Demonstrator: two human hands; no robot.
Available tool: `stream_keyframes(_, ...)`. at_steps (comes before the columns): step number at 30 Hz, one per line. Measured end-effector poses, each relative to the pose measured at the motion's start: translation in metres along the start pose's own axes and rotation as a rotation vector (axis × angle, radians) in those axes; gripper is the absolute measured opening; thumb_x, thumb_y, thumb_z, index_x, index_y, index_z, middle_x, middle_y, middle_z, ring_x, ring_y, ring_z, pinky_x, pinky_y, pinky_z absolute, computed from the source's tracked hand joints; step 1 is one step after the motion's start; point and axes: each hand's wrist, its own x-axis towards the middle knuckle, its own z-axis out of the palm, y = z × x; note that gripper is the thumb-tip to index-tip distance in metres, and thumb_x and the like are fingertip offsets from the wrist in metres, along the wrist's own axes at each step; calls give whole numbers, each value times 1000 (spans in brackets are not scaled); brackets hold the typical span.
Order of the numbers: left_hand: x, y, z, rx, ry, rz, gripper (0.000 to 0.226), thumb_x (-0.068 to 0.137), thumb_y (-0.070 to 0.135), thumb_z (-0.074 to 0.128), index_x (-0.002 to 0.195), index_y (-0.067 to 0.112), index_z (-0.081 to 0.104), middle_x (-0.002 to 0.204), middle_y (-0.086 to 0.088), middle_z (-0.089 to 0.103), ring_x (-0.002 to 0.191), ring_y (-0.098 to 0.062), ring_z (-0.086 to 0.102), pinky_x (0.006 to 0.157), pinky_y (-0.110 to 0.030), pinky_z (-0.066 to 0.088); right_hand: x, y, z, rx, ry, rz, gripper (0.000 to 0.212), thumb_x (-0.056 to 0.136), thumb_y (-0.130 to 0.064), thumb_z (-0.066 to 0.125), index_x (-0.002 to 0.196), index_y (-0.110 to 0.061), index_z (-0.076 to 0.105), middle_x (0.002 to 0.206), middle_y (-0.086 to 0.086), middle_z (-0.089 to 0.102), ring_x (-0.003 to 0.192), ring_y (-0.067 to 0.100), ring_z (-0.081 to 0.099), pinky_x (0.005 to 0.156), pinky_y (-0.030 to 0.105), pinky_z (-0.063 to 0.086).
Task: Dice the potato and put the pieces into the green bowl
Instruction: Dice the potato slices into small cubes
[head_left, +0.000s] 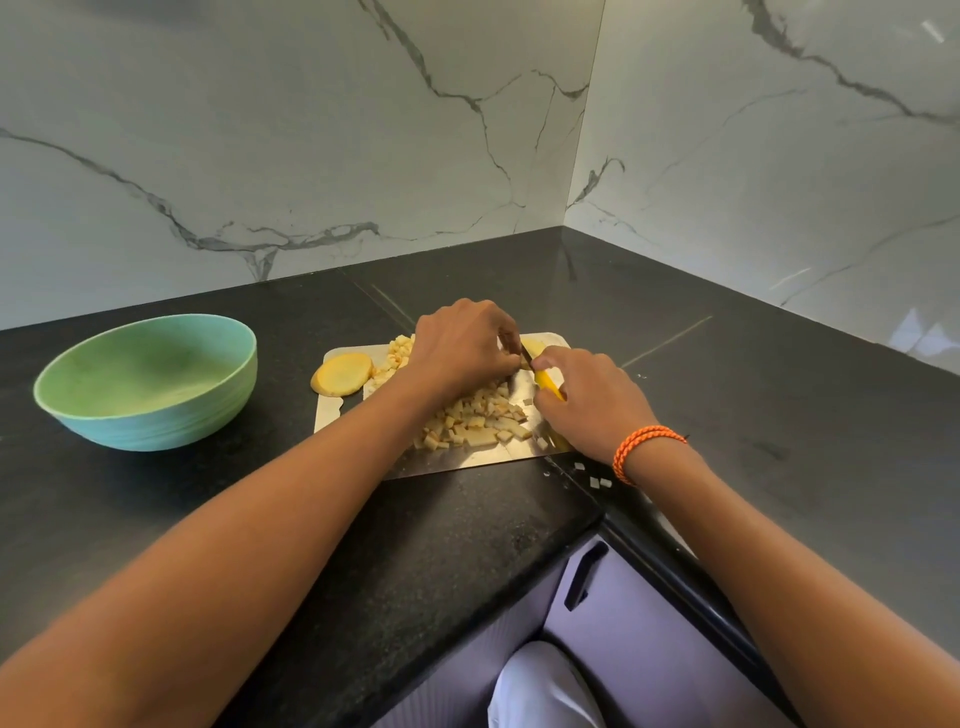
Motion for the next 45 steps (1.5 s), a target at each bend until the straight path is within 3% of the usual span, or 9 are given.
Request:
stream_keyframes(4, 0, 3, 0, -2, -10, -2, 25, 90, 59, 74, 101, 38, 80, 118, 13, 74, 87, -8, 57, 68, -28, 44, -20, 7, -8, -4, -1, 1, 35, 94, -37, 59, 129, -35, 57, 85, -3, 62, 76, 20, 62, 76, 45, 58)
stream_keyframes(12, -1, 3, -3, -32, -46, -19, 22, 89, 57, 76, 101, 38, 81, 123, 13, 73, 90, -7, 56, 73, -31, 47, -44, 19, -27, -36, -61, 0, 34, 97, -37, 58, 130, -35, 52, 95, 1, 63, 81, 18, 62, 79, 42, 59)
stream_keyframes(17, -1, -4, -5, -106, -18, -67, 14, 88, 48, 82, 94, 35, 83, 109, 15, 76, 89, -8, 64, 70, -28, 52, -23, 17, -21, 90, 140, -33, 33, 94, -31, 58, 127, -32, 57, 66, -1, 61, 57, 16, 54, 65, 39, 56)
stream_keyframes(19, 0, -7, -5, -105, -2, -94, 10, 88, 43, 82, 93, 34, 83, 99, 15, 76, 85, -8, 65, 66, -26, 50, -10, 12, -13, 120, 135, -57, 32, 94, -30, 58, 126, -32, 58, 60, -2, 58, 54, 15, 51, 61, 37, 50)
stream_keyframes(22, 0, -7, -5, -96, -10, -95, 8, 88, 42, 82, 92, 35, 83, 90, 19, 73, 82, -7, 64, 58, -22, 39, 5, 11, 0, 110, 81, -58, 34, 94, -32, 57, 128, -32, 57, 65, -3, 56, 61, 18, 51, 63, 36, 49)
stream_keyframes(25, 1, -9, -4, -90, -6, -82, 6, 88, 43, 80, 92, 38, 82, 85, 21, 69, 82, -6, 64, 58, -22, 39, 13, 14, 9, 90, 74, -33, 35, 93, -34, 56, 129, -33, 57, 70, -3, 51, 67, 22, 50, 63, 33, 43)
stream_keyframes(30, 4, -10, -2, -61, -3, -51, 7, 90, 43, 78, 94, 39, 82, 97, 20, 75, 82, -5, 62, 60, -22, 43, 16, 16, 13, 73, 71, -41, 36, 94, -37, 56, 130, -35, 57, 79, 0, 56, 72, 23, 55, 65, 34, 45)
stream_keyframes(37, 3, -5, 3, -13, 37, -26, 17, 91, 51, 76, 94, 36, 82, 110, 15, 76, 86, -9, 62, 61, -25, 40, 19, 14, 7, 49, 6, -53, 36, 94, -39, 57, 130, -37, 59, 114, 5, 62, 97, 26, 61, 87, 47, 55)
stream_keyframes(45, 4, -3, 3, -9, 40, -48, 16, 90, 50, 76, 92, 35, 81, 107, 14, 77, 84, -9, 63, 59, -23, 38, -3, 12, -4, 30, -29, -53, 36, 96, -38, 58, 132, -35, 58, 112, 3, 63, 89, 21, 61, 86, 44, 57)
